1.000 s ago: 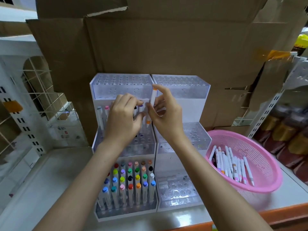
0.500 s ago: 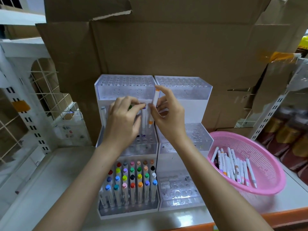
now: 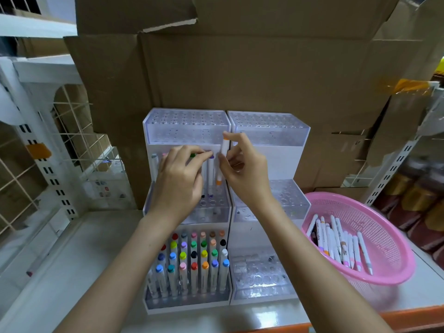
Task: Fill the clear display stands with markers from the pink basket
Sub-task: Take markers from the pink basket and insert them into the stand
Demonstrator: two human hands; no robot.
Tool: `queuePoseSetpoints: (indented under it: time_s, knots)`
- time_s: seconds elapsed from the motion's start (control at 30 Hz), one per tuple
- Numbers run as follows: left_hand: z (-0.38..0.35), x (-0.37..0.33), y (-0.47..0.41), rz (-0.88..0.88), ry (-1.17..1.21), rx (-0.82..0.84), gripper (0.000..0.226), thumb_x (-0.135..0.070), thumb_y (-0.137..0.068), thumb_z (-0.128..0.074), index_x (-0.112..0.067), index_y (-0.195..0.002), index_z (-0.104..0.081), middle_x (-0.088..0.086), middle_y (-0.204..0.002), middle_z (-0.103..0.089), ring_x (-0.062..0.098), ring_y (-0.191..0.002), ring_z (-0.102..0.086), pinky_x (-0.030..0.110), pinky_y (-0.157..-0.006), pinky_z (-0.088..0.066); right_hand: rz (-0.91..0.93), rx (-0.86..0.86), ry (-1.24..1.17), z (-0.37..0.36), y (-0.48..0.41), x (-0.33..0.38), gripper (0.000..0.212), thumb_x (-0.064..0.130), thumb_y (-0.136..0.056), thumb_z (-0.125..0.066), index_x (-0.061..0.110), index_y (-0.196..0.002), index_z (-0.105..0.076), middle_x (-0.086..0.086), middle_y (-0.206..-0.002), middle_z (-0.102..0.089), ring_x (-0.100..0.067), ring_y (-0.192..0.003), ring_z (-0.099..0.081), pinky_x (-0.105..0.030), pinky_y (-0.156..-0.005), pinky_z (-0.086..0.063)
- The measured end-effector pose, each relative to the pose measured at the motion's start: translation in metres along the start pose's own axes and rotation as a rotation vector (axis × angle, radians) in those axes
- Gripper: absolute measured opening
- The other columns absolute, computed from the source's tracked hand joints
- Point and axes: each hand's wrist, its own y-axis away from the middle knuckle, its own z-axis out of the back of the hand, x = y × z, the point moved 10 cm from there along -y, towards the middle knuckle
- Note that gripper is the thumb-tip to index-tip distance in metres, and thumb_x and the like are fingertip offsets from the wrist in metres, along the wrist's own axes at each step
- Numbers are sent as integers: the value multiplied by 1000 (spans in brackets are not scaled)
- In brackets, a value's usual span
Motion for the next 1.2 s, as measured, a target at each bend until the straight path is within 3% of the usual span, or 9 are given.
queuePoseSetpoints:
  time_s: [0.13, 0.43, 0.63, 0.9, 1.07, 1.2]
  knots:
    - [-2, 2, 0, 11, 6, 4, 45, 3, -79, -62, -9, -122, -62, 8, -111, -58, 26, -108, -49, 40, -92, -41, 81, 76, 111, -9, 3, 6, 12, 10, -87, -62, 9, -99, -60, -1, -55, -52, -21, -50, -52, -42, -50, -49]
    - [-2, 2, 0, 8, 13, 1, 45, 4, -79, -61, -10, -122, -62, 7, -111, -58, 25, -109, -49, 38, -93, -40, 65, -6, 146, -5, 3, 1, 13, 25, -87, -59, 13, -84, -64, 2, -66, -64, -15, -58, -61, -39, -51, -52]
    - [-2, 3, 0, 10, 17, -2, 45, 4, -79, -61, -10, -122, -61, 7, -111, -58, 24, -108, -48, 36, -93, -39, -5, -10, 58, -4, 1, -10, 9, 23, -84, -67, 15, -83, -64, 0, -58, -58, -18, -54, -58, -43, -51, -50]
    - [-1, 3, 0, 13, 28, 3, 45, 4, -79, -61, -10, -123, -61, 8, -110, -58, 24, -108, -48, 38, -92, -41, -201, 61, -142, -6, 0, -28, 20, 25, -80, -77, 12, -76, -62, 1, -59, -64, -18, -54, -65, -47, -54, -53]
    - [2, 1, -2, 26, 31, 11, 46, 3, -80, -62, -9, -124, -60, 7, -110, -58, 21, -107, -47, 36, -91, -42, -181, 117, 40, -2, 5, -26, 23, 45, -79, -73, 27, -81, -57, 6, -62, -64, -10, -61, -62, -42, -58, -53]
    - [5, -11, -6, 14, -33, 7, 43, -2, -80, -65, -10, -122, -61, 8, -110, -59, 23, -105, -49, 34, -88, -41, -155, 133, 117, 20, 9, -24, 25, 51, -83, -66, 28, -88, -59, 8, -68, -65, -7, -65, -63, -40, -60, -54]
